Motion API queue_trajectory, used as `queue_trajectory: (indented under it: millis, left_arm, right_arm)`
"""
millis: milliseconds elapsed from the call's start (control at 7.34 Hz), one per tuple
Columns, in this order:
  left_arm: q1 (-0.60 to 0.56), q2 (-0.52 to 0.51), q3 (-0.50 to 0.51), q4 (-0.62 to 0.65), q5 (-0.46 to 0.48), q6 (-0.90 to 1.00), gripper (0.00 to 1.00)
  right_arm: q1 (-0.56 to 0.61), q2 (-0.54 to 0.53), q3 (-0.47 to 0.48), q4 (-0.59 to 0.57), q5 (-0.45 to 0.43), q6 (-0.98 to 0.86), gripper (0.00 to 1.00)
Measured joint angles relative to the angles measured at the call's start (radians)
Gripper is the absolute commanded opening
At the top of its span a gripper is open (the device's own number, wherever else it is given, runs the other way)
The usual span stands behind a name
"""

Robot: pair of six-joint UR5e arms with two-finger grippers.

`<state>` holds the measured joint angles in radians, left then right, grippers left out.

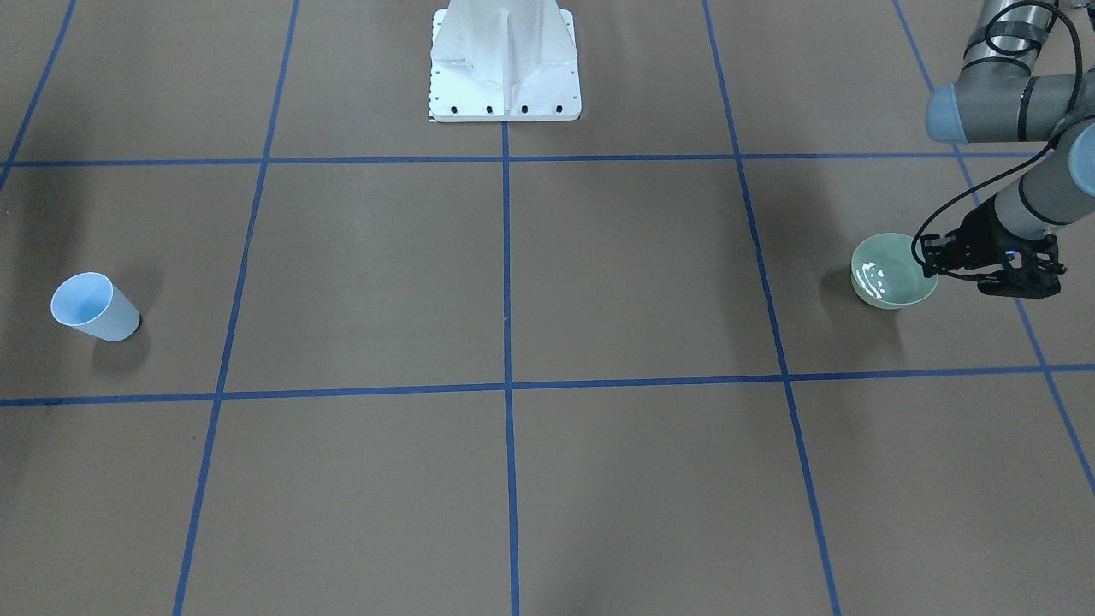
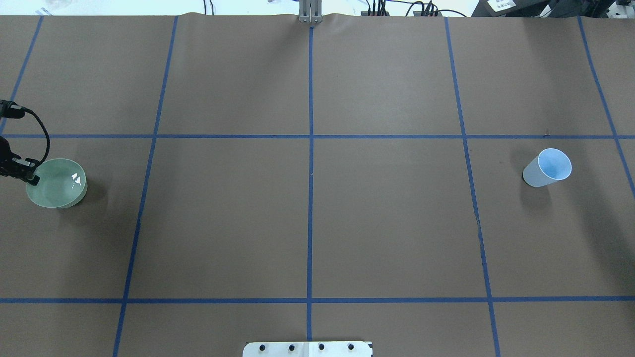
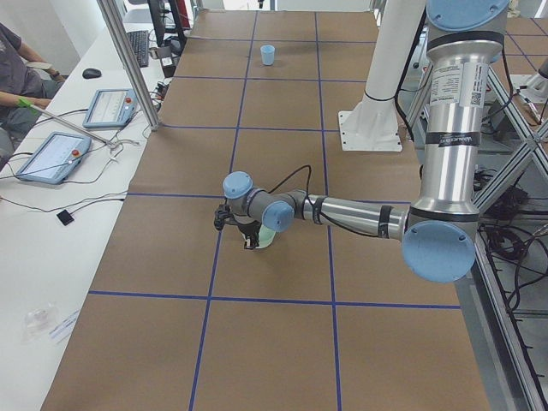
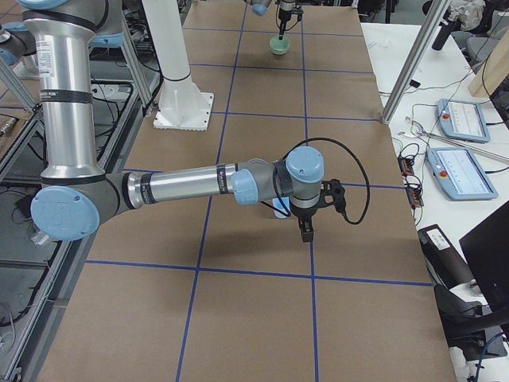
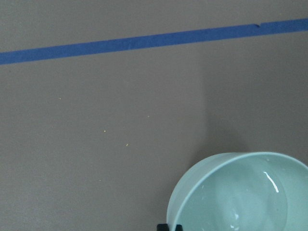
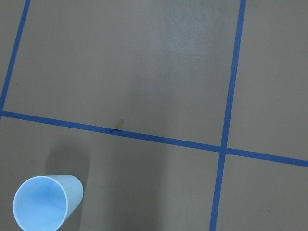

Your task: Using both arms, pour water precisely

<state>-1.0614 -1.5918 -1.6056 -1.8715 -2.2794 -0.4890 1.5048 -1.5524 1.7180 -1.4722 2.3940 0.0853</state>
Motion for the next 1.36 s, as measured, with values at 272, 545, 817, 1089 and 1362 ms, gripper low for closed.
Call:
queue_trajectory:
  millis: [272,545,817,1089,1362]
  left_arm:
    - [-0.001,-0.002,0.011,-0.001,0.002,0.012,1.0]
    - [-0.038,-0.005,0.003,0.0,-0.002,0.018,1.0]
    - [-0.128,-0.007,-0.027,0.01,-0.006,0.076,1.0]
    - [-0.224,-0.007,-0.057,0.025,-0.024,0.148,1.0]
    - [-0.329,-0.006,-0.066,0.089,-0.093,0.253,1.0]
  right_arm:
    - [0.0,0.0,0.0,0.0,0.004,0.001,1.0]
    - [0.0,0.0,0.0,0.004,0.017,0.001,1.0]
    - [0.0,-0.002,-0.002,0.008,0.021,0.001,1.0]
    - [0.001,-0.01,-0.001,0.01,0.011,-0.001,1.0]
    - [0.001,-0.015,0.001,0.01,-0.026,-0.007,1.0]
